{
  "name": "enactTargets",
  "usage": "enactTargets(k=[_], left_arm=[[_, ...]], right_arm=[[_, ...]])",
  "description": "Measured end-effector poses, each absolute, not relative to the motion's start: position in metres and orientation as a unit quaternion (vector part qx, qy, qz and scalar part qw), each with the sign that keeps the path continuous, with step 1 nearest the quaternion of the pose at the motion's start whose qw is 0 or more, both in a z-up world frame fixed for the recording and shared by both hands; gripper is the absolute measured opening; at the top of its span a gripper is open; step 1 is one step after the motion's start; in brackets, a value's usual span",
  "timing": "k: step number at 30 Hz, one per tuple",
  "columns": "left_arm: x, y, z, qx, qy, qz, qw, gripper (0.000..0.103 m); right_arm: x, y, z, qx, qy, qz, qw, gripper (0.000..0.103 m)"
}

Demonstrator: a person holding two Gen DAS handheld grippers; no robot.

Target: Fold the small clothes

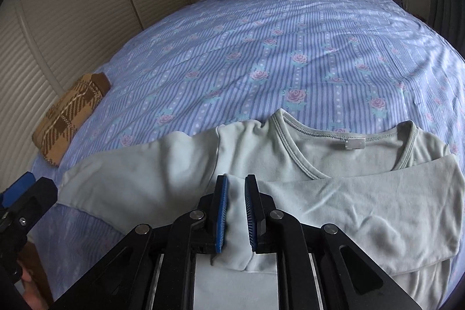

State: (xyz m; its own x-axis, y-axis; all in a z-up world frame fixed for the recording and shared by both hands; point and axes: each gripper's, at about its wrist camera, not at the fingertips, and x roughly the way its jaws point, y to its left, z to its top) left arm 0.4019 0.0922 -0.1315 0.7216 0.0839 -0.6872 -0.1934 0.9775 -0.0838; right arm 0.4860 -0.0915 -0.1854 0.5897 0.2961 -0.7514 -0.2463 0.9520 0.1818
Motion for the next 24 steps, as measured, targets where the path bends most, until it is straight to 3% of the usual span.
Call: enactTargets(k=[2, 4, 12, 24], left_arm=[[0.401, 0.087, -0.131, -0.075, 0.363, 0.072, 0.926, 0.099], [0.402, 0.080, -0.129, -0.074, 0.360, 0.068, 0.928, 0.099], [0.414, 0.021, -0.137, -0.060, 0.357, 0.013, 0.932, 0.099], [0.443, -0.061, -0.174, -0.007, 0.371, -0.029, 0.928, 0.099]], right_arm=[[0.482, -0.097, -0.177, 0.029, 0.414, 0.148, 0.898, 0.040], [0.473, -0.113, -0.166, 0.034, 0.394, 0.144, 0.907, 0.045], [0.435, -0.223, -0.139, 0.041, 0.356, 0.031, 0.933, 0.045], [0.439, -0.321, -0.182, 0.029, 0.393, -0.069, 0.916, 0.045]])
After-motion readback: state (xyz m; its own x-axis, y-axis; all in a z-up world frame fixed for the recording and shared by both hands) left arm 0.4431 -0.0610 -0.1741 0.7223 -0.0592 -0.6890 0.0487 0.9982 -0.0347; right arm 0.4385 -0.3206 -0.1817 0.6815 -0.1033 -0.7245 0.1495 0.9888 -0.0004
